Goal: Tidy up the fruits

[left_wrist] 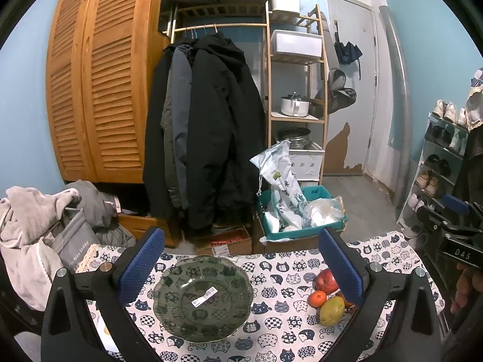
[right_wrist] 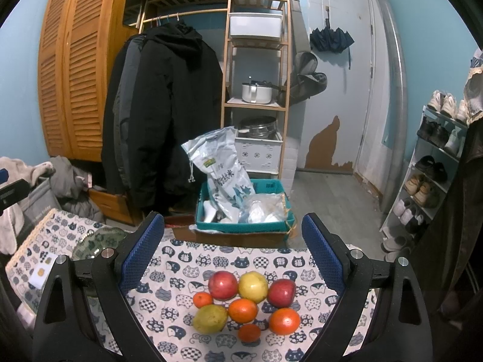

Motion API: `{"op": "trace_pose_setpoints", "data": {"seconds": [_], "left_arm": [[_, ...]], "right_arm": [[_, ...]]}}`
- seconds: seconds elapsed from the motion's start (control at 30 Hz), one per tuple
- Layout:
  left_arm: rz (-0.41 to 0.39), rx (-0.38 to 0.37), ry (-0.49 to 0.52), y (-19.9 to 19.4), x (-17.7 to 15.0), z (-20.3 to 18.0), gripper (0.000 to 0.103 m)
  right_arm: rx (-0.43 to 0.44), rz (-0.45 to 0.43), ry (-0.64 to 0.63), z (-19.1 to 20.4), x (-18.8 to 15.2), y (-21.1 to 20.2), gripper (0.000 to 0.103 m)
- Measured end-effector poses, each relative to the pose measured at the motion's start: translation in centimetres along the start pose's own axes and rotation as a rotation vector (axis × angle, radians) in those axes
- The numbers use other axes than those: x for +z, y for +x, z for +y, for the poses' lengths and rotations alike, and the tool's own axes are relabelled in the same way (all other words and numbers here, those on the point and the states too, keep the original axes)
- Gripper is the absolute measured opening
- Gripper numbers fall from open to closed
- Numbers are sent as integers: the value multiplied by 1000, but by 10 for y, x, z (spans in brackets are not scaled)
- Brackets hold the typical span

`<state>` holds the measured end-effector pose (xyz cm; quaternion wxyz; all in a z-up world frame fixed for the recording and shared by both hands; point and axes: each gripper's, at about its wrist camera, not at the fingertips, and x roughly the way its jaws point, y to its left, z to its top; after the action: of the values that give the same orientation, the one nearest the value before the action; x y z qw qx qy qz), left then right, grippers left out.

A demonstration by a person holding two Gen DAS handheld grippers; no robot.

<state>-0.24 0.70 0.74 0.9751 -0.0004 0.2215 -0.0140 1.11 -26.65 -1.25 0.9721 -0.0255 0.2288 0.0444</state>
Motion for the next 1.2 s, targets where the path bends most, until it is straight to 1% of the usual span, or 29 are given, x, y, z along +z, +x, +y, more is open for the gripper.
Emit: {"op": "trace_pose_setpoints", "data": {"seconds": [0.33,1.2], "left_arm": [[2,-1,0,-1,4,-1,103],[-1,-1,-1,0,0,-3,103]], "right_arm": [[-2,0,-1,0,1,-1,91],[-2,-2,-4,-1,1,-2,91]]}}
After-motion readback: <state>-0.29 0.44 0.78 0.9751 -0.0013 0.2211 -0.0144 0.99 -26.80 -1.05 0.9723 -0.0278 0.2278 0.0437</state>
